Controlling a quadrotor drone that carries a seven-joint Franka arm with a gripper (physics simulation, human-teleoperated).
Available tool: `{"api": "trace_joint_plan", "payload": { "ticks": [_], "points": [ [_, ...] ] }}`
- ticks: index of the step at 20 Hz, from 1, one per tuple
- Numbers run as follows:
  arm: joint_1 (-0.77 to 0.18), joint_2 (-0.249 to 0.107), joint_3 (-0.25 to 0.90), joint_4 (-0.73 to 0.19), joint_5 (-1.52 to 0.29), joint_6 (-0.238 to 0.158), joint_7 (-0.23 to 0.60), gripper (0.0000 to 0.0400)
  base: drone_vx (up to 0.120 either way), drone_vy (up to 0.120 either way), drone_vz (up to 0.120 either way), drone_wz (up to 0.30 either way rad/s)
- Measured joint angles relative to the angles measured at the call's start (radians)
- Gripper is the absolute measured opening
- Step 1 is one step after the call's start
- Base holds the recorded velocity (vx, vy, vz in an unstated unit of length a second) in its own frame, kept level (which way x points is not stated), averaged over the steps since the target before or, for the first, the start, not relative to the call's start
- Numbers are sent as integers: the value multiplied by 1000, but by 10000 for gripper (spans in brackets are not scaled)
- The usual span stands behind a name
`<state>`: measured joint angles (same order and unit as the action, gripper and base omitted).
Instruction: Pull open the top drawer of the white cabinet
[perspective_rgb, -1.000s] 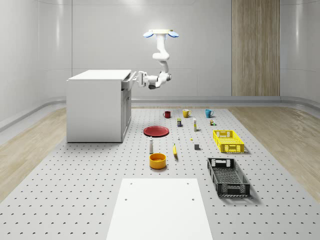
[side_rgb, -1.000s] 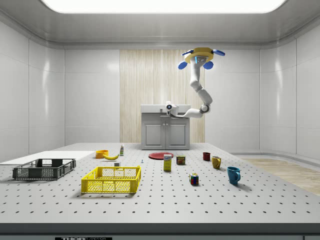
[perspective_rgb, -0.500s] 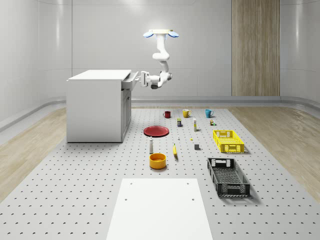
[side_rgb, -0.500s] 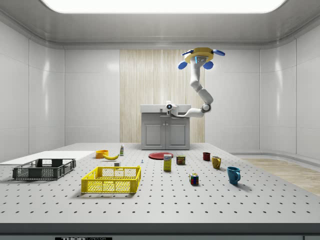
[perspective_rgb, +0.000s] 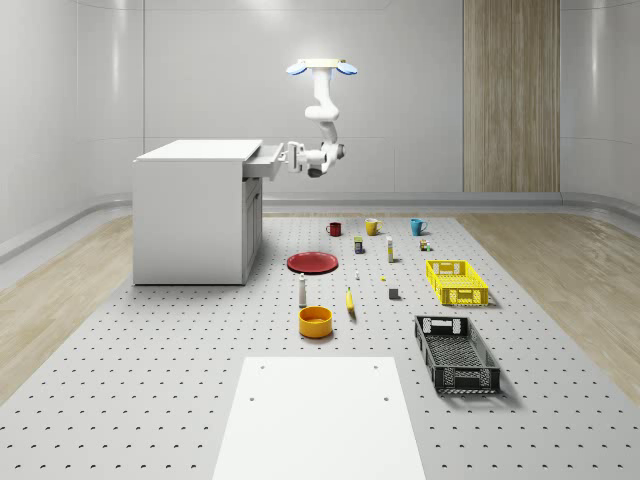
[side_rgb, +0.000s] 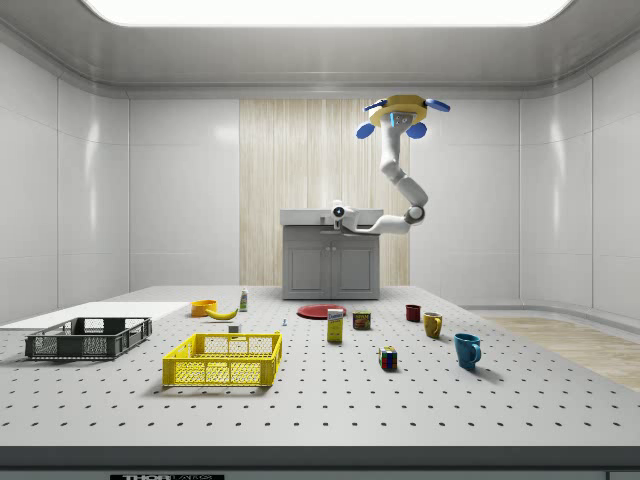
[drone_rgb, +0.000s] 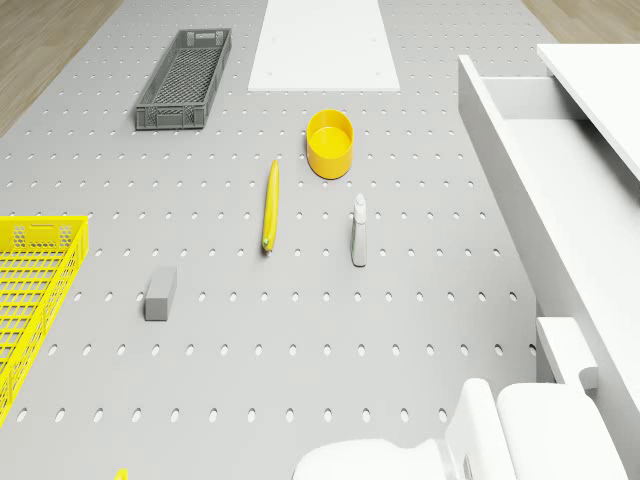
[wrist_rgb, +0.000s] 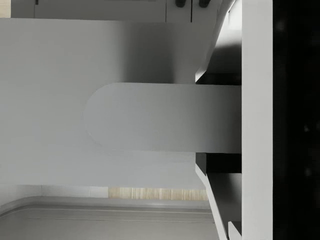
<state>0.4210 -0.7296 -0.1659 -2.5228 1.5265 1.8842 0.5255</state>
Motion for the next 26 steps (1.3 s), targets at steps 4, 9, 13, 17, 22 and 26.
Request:
{"api": "trace_joint_plan", "payload": {
  "ticks": [4, 9, 13, 17, 22, 26],
  "points": [
    [-10, -21, -42, -7, -41, -31, 25, 120, 0, 0, 0, 0],
    [-20, -43, -103, -12, -101, -74, 48, 127, 0, 0, 0, 0],
    [-21, -72, -154, 2, -172, -103, 122, 227, 0, 0, 0, 0],
    [-12, -75, -194, -3, -191, -116, 94, 276, 0, 90, 0, 0],
    [2, -78, -222, -5, -206, -118, 80, 297, 0, 120, 0, 0],
    [13, -82, -235, -6, -213, -113, 76, 302, 0, 80, 0, 0]
  ]
}}
